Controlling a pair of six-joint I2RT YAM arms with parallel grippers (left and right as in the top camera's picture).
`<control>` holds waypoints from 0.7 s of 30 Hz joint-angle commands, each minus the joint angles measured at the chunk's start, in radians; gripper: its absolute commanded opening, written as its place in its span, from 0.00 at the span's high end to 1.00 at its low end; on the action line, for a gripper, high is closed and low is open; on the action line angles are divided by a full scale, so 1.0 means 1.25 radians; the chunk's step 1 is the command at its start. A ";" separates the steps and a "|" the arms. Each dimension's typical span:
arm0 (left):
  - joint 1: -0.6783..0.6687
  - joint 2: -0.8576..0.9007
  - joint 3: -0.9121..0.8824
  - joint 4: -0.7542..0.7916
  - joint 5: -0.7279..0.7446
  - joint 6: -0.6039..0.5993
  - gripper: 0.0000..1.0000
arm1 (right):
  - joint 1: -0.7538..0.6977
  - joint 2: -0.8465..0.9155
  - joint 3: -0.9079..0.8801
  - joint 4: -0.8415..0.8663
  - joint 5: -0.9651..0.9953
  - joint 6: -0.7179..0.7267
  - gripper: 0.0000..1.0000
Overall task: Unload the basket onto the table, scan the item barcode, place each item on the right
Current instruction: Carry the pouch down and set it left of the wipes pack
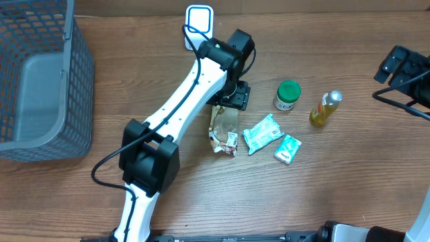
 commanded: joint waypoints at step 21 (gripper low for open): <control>-0.040 -0.067 -0.146 0.067 -0.122 -0.037 0.28 | -0.002 -0.002 0.002 0.002 0.002 -0.004 0.00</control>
